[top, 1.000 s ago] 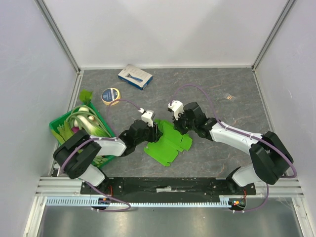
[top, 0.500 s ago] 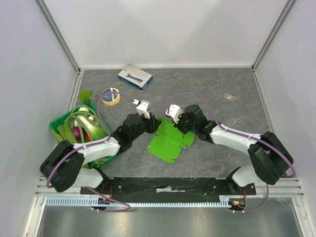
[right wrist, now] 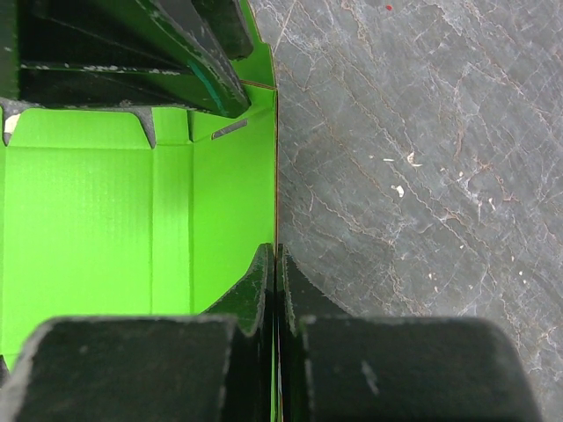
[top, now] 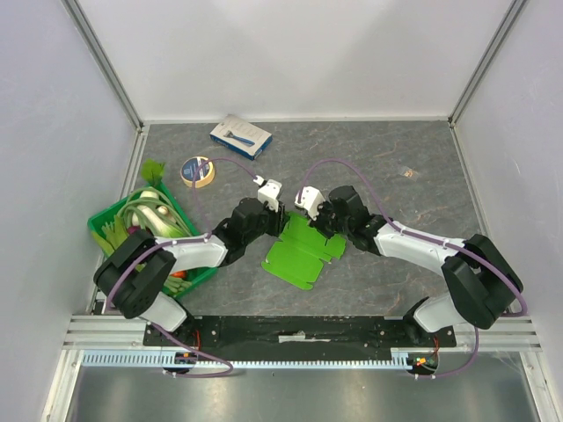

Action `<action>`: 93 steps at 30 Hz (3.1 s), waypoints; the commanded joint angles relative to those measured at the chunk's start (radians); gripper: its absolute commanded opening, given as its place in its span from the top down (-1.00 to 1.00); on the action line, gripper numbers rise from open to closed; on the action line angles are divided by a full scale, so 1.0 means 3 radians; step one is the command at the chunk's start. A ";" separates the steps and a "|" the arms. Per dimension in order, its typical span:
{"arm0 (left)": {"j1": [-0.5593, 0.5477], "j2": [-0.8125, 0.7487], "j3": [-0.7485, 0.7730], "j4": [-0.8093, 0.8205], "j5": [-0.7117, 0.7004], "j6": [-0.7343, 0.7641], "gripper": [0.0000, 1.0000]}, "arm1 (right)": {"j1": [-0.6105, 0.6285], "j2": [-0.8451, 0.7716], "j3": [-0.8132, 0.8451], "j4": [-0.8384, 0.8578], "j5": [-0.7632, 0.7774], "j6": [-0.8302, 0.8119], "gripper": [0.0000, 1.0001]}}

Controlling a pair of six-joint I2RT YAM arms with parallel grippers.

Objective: Fold the paper box

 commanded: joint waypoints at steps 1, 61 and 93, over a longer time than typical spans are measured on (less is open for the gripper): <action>0.0008 0.0105 0.0142 0.0286 -0.0041 0.0196 0.31 | 0.0013 -0.0012 0.0010 0.0139 -0.0060 -0.0020 1.00; -0.0631 0.0223 -0.0549 0.2055 -0.2133 0.0451 0.96 | 0.0069 0.0075 0.0593 -0.0393 0.1372 0.7441 0.05; -0.0738 0.0289 -0.0615 0.2270 -0.2245 0.0594 0.96 | 0.0043 0.0320 0.0777 -0.0644 0.1474 0.7451 0.68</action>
